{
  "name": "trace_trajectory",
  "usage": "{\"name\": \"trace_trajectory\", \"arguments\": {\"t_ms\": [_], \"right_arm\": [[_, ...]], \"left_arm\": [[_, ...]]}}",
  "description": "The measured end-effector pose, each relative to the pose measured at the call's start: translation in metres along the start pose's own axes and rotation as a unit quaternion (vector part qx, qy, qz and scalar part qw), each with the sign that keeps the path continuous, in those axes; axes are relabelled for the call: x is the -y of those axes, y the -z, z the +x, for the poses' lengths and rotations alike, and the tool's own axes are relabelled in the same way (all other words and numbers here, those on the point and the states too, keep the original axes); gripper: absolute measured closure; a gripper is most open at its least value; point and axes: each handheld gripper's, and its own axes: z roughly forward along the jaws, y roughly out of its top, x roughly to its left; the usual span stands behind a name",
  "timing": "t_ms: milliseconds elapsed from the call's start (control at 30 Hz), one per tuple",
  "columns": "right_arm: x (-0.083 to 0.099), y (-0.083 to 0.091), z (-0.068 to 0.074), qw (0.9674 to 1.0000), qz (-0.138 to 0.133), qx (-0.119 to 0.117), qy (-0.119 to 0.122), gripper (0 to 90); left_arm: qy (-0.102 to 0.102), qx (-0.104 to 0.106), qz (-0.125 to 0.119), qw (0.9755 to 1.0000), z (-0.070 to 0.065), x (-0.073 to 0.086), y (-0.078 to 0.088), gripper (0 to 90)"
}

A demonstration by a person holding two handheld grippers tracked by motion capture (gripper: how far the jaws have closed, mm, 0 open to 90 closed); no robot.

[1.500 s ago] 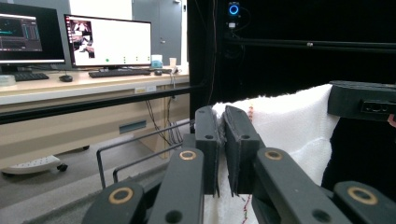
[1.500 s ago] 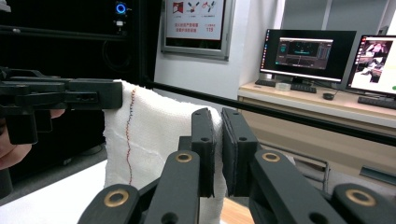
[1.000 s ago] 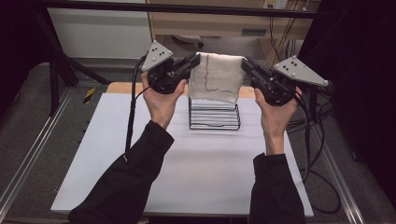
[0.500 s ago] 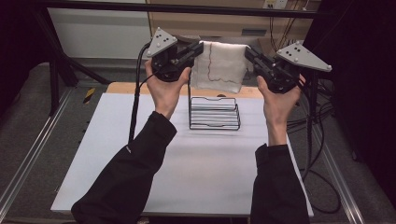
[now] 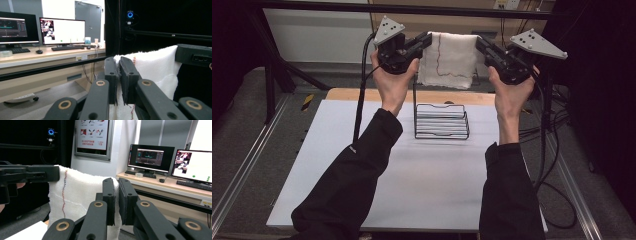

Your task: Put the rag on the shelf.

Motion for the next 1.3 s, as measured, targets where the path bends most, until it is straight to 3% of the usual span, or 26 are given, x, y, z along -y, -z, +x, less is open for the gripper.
{"name": "trace_trajectory", "arguments": {"t_ms": [267,733,1300], "right_arm": [[0.002,-0.017,-0.008,1.0,0.007,-0.001,-0.003,84.4],[0.011,-0.04,-0.018,0.9997,0.025,-0.007,0.003,84.4],[0.027,-0.046,-0.028,0.9991,0.041,-0.007,0.008,84.4]], "left_arm": [[0.012,-0.008,0.005,0.9999,0.011,0.002,-0.012,84.4],[0.014,-0.019,0.018,0.9995,0.024,0.013,-0.025,84.4],[0.013,-0.017,0.033,0.9992,0.026,0.027,-0.036,84.4]]}}
